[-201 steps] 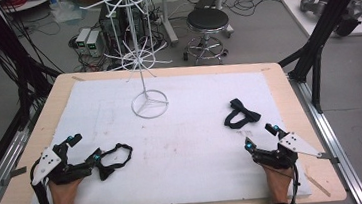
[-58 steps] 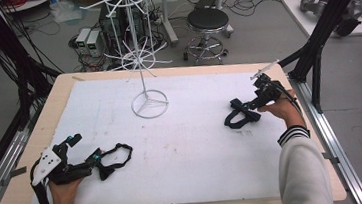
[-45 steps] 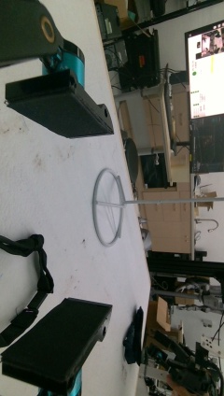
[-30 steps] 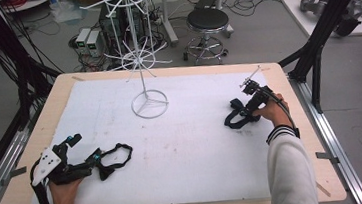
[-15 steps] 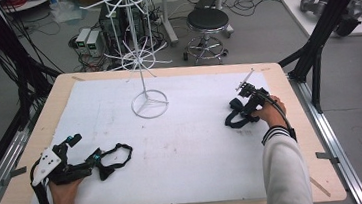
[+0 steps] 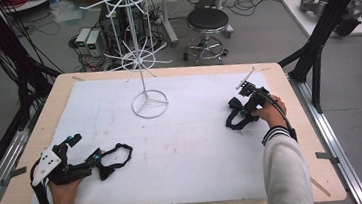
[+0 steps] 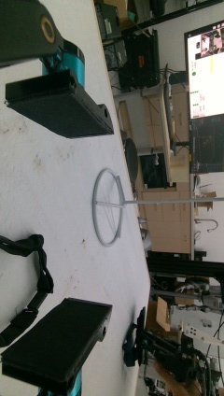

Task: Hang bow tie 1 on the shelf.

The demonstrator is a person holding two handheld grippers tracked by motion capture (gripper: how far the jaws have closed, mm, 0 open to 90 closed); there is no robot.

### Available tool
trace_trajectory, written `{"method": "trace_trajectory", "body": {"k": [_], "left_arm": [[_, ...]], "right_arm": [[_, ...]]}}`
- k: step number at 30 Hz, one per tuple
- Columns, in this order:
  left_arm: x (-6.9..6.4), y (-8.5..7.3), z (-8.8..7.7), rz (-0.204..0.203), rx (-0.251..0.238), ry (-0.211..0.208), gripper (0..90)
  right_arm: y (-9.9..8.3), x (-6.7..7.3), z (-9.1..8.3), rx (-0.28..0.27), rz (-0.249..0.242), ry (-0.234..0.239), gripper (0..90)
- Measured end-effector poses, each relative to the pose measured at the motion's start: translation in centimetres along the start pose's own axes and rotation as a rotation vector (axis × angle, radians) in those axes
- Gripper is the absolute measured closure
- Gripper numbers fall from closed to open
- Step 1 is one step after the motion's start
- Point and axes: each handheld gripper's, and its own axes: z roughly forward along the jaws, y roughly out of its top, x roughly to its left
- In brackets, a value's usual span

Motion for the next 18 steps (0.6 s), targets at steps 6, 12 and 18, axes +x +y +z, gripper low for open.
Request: {"method": "trace_trajectory", "body": {"k": [6,12,18], "left_arm": [[0.0,0.0,0.0,-0.001,0.001,0.001,12.6],[0.0,0.0,0.0,-0.002,0.001,0.001,12.7],[0.0,0.0,0.0,-0.002,0.000,0.002,12.7]], "right_arm": [[-0.1,0.2,-0.9,-0.072,0.009,0.017,74.8],[-0.5,0.0,-1.9,-0.160,0.035,0.041,74.8],[-0.5,0.2,-3.2,-0.270,0.039,0.058,74.8]]}}
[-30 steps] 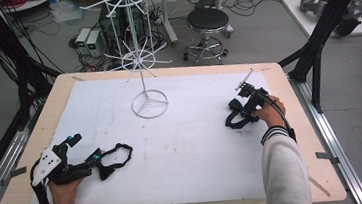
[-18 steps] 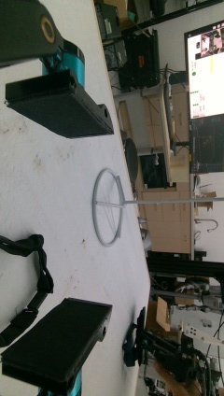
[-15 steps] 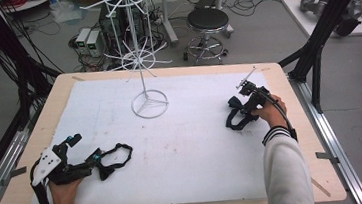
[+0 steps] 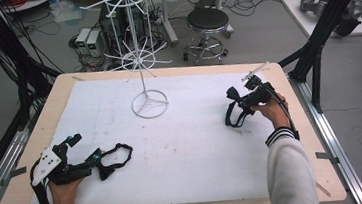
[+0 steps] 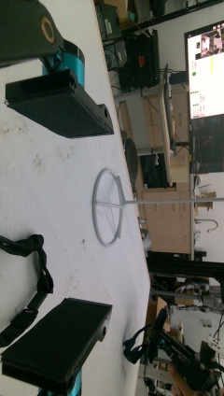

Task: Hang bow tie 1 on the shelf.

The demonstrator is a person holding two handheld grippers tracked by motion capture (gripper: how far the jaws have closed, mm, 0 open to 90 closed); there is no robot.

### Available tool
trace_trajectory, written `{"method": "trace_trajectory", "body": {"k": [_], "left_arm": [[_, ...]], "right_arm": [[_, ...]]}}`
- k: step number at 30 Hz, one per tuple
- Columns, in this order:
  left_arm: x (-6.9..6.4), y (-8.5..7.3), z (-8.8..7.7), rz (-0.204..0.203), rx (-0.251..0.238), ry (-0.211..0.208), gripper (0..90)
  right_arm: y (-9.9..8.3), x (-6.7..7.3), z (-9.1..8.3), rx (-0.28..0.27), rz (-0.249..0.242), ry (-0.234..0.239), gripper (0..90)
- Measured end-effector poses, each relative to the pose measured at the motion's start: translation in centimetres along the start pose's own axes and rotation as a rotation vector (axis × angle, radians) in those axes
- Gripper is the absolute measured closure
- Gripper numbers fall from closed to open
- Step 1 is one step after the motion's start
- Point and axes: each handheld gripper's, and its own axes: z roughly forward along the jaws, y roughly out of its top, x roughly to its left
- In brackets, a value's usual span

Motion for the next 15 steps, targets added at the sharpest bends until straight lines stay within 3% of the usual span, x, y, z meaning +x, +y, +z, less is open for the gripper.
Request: {"method": "trace_trajectory", "body": {"k": [7,14,15], "left_arm": [[0.0,0.0,0.0,0.003,0.000,0.000,12.7],[0.0,0.0,0.0,0.003,0.001,0.002,12.7],[0.0,0.0,0.0,0.003,0.000,0.002,12.7]], "right_arm": [[0.3,0.1,-1.8,-0.174,0.014,0.038,74.8],[0.4,0.3,-2.6,-0.272,0.019,0.067,74.8],[0.6,0.4,-2.7,-0.306,0.016,0.083,74.8]]}}
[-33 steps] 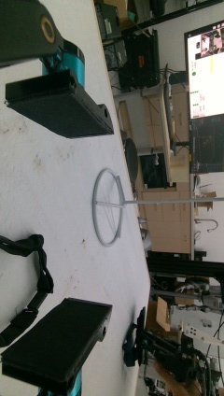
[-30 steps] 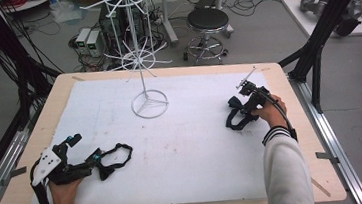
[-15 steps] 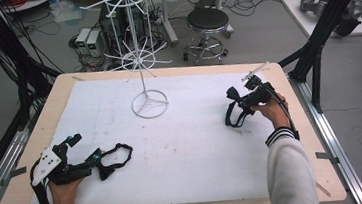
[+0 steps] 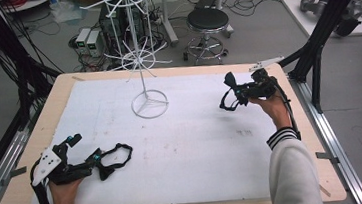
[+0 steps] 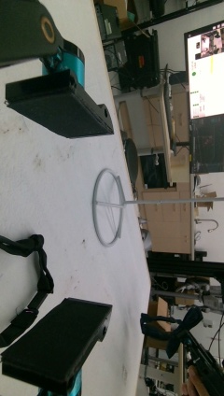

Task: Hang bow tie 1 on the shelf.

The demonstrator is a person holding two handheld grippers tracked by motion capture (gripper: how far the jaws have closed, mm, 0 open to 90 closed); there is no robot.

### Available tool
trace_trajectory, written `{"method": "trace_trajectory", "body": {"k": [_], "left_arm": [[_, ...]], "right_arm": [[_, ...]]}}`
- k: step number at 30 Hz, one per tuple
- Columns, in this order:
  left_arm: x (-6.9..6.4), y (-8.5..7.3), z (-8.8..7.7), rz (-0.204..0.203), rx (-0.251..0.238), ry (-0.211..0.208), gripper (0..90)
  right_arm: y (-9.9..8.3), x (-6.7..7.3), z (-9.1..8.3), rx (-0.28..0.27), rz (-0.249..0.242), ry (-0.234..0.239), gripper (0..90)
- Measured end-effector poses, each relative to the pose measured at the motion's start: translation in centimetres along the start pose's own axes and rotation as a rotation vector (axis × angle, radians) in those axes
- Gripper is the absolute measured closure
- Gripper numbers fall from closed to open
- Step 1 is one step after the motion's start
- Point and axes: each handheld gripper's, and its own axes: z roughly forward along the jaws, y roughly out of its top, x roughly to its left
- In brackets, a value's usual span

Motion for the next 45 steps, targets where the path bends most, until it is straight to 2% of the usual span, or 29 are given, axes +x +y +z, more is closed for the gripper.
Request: {"method": "trace_trajectory", "body": {"k": [4,10,29,38,45], "left_arm": [[0.0,0.0,0.0,0.000,0.000,0.000,12.7],[0.0,0.0,0.0,0.001,0.001,-0.001,12.7],[0.0,0.0,0.0,0.002,0.001,0.001,12.7],[0.0,0.0,0.0,0.000,0.000,0.000,12.7],[0.0,0.0,0.0,0.000,-0.002,0.000,12.7]], "right_arm": [[0.2,0.4,-0.1,-0.036,-0.009,0.016,74.8],[0.6,0.9,-0.4,-0.128,-0.019,0.062,74.8],[1.7,2.2,-0.8,-0.289,-0.019,0.121,75.0],[2.4,2.9,-0.5,-0.327,-0.024,0.136,75.1],[4.0,3.7,-0.3,-0.347,-0.035,0.159,75.1]]}}
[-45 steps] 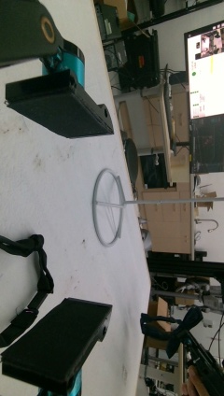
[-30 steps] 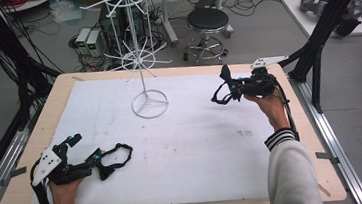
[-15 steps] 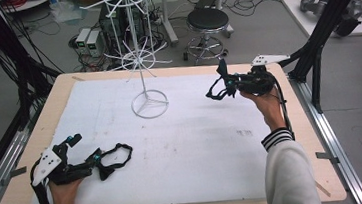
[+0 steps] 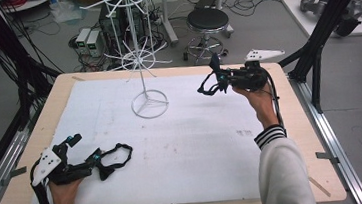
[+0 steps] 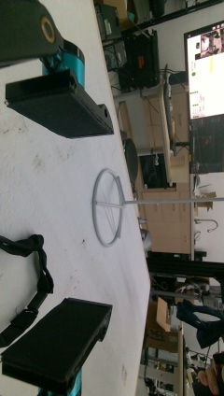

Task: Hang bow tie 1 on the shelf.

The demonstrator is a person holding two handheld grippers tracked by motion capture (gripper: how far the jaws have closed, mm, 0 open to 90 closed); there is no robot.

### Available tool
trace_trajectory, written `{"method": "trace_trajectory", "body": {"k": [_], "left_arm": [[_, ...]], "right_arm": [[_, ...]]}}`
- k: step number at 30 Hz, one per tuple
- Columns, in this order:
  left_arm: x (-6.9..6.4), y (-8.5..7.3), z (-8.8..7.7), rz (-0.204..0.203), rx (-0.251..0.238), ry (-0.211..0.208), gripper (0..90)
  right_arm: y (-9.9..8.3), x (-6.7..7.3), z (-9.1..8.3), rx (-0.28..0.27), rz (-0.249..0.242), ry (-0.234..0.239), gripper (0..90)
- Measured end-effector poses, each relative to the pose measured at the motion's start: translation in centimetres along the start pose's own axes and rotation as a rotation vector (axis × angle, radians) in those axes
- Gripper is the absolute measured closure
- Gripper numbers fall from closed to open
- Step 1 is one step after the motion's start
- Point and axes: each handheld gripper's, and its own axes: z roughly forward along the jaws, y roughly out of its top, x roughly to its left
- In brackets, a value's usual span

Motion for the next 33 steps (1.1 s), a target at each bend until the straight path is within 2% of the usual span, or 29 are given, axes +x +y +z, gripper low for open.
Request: {"method": "trace_trajectory", "body": {"k": [10,18,33], "left_arm": [[0.0,0.0,0.0,-0.002,0.000,0.000,12.7],[0.0,0.0,0.0,-0.002,0.002,-0.002,12.7],[0.1,0.0,0.0,-0.002,0.003,-0.001,12.7]], "right_arm": [[0.8,0.9,1.1,-0.009,-0.019,0.031,75.1],[1.9,1.9,2.0,-0.048,-0.022,0.080,75.1],[3.5,3.1,3.8,-0.059,-0.043,0.113,75.1]]}}
